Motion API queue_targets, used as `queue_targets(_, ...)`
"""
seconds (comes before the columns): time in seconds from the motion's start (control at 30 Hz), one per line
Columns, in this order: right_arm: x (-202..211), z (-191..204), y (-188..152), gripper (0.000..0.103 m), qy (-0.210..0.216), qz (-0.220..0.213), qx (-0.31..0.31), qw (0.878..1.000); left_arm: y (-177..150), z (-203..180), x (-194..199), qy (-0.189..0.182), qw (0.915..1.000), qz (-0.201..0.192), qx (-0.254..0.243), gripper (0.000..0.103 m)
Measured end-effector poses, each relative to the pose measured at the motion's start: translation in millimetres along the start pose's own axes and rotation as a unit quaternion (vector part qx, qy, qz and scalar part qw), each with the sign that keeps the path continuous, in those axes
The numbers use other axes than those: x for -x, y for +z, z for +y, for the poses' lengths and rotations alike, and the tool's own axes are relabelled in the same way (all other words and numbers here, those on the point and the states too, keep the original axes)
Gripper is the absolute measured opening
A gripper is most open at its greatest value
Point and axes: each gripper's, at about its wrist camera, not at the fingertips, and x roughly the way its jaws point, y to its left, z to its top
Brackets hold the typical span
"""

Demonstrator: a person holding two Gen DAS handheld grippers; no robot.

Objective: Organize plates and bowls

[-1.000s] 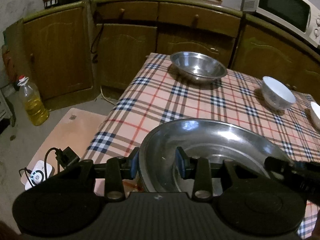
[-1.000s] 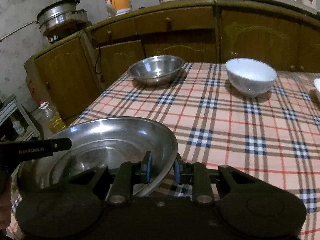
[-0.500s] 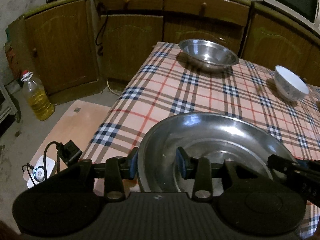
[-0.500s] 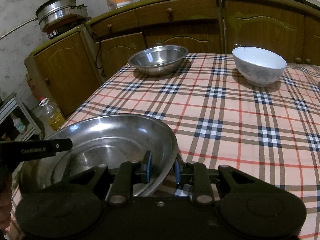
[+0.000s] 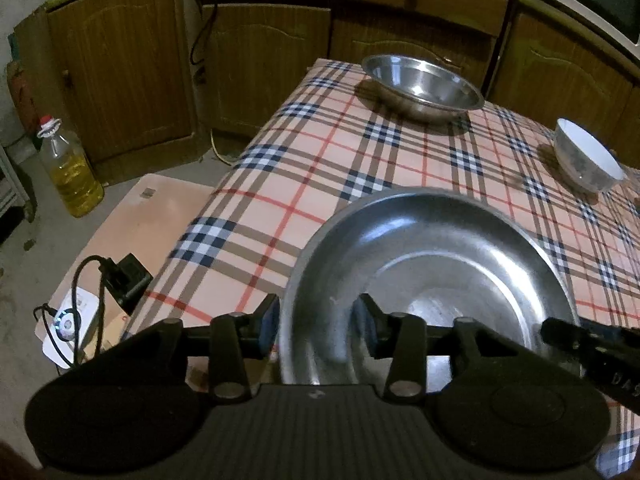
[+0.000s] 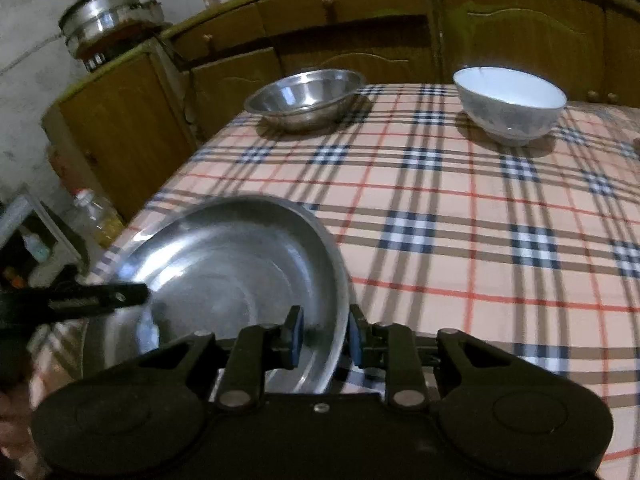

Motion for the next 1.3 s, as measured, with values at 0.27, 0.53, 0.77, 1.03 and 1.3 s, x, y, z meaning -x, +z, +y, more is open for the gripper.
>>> queue_targets(0.27, 27.2, -11.8, 12.6, 0.038, -0.014, -0.037, 0.004, 0.999, 2.3, 8.5, 13.6, 0.013, 0.9996, -0.016, 0.020, 0.056)
queue_targets(0.53, 51.4, -23.9, 53.2, 0.054, 0.006, -0.064, 0.011, 0.998, 40.3, 2.5, 43.5, -0.020, 0.9980, -0.053, 0.028, 0.072)
queue_targets(0.77, 44.4, -25.8, 116.1, 0.069, 0.028, -0.078, 0.016, 0.996, 108.7, -8.6, 27.0, -0.019, 0.9969, -0.076, 0.007, 0.081)
queue_targets(1.03, -16.9, -34.0, 176.5, 0.070, 0.035, -0.055, 0.007, 0.998, 168.9, -35.5, -42.1, -0.022, 0.9972, -0.068, -0.022, 0.080)
queue_targets(1.3, -98.7, -44.5, 203.0, 0.070, 0.047, -0.015, -0.036, 0.998, 199.5, -43.3, -119.8, 0.001, 0.9996, -0.025, -0.012, 0.074)
